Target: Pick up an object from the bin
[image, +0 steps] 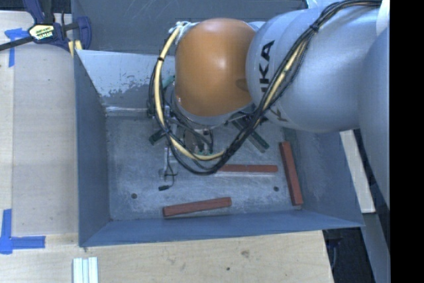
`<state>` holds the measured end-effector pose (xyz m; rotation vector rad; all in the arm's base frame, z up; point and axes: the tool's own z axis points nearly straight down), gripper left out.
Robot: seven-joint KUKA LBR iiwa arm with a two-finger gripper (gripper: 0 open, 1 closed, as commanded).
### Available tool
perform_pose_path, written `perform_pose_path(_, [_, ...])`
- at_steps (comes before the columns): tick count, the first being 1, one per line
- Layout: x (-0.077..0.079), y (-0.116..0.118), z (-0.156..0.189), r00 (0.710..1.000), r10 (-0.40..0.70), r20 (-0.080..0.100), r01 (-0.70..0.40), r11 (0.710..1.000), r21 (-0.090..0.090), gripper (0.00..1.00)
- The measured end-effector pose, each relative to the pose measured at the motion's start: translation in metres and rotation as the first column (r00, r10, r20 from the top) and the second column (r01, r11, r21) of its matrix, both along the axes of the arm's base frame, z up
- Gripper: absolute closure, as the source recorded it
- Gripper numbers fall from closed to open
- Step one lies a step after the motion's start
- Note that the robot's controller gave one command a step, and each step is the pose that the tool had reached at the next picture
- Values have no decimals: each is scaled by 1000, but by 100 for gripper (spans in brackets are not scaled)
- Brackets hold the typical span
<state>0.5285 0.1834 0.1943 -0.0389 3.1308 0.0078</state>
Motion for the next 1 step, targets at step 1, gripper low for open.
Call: perform_pose_path(1, [38,-40,-63,999,29,-13,-29,1000,-2,0])
